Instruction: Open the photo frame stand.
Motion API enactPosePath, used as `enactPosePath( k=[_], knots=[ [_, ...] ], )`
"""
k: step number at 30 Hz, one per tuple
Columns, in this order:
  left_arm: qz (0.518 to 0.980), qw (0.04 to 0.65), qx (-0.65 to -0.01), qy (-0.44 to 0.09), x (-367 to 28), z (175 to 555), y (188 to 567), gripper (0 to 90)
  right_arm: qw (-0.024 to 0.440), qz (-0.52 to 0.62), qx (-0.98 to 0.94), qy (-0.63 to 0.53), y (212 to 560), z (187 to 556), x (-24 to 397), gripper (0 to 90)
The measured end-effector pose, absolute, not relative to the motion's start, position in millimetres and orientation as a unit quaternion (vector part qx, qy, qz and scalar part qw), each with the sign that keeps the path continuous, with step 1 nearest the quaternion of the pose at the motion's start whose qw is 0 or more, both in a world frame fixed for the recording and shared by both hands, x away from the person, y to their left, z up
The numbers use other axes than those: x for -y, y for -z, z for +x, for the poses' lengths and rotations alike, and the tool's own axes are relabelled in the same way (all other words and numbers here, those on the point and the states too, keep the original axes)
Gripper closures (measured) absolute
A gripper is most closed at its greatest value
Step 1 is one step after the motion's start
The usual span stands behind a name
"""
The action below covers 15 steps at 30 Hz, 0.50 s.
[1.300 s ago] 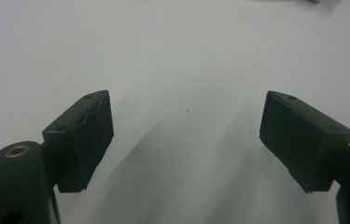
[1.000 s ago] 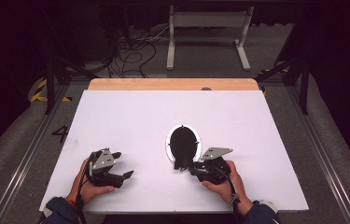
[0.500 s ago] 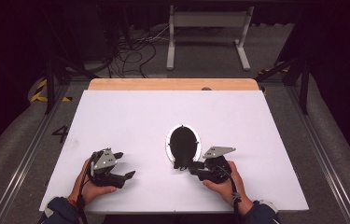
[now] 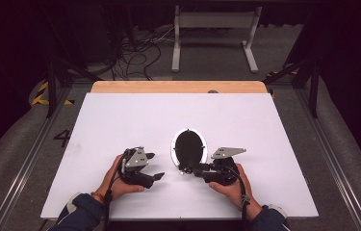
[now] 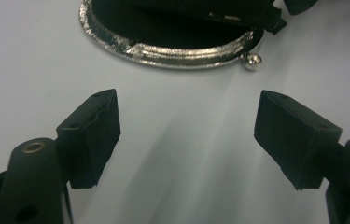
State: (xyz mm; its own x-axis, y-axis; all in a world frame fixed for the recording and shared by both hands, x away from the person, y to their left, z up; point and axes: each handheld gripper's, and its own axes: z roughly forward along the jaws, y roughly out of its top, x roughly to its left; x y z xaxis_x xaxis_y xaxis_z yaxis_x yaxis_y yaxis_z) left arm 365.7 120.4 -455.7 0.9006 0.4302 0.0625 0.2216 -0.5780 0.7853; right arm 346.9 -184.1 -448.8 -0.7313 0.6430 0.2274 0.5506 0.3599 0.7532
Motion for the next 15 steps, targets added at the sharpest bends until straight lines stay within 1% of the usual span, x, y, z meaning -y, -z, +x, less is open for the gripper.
enactPosePath(
  k=[2,4,6,7,8,9,14,15],
  knots=[
    [0.881,0.42,-0.181,-0.122,-114,367,455,24.0,0.05,0.364,-0.82,-0.439,448,347,185,64.6],
    [0.882,0.42,-0.177,-0.12,-109,366,455,24.0,0.036,0.369,-0.812,-0.45,448,349,187,59.3],
    [0.884,0.417,-0.175,-0.12,-108,366,455,23.4,0.028,0.372,-0.811,-0.451,447,350,187,57.9],
    [0.885,0.416,-0.172,-0.121,-109,366,455,23.2,0.011,0.377,-0.808,-0.453,448,353,188,58.0],
    [0.885,0.415,-0.174,-0.121,-110,366,456,23.2,0.011,0.377,-0.808,-0.453,448,353,188,58.0],
    [0.884,0.415,-0.179,-0.122,-111,366,456,23.1,0.002,0.38,-0.804,-0.458,449,355,188,57.9],
    [0.885,0.41,-0.183,-0.125,-114,367,457,21.6,-0.065,0.397,-0.788,-0.466,457,371,192,54.3],
    [0.885,0.41,-0.183,-0.125,-114,367,457,21.4,-0.065,0.397,-0.788,-0.466,457,371,192,54.3]
  ],
)
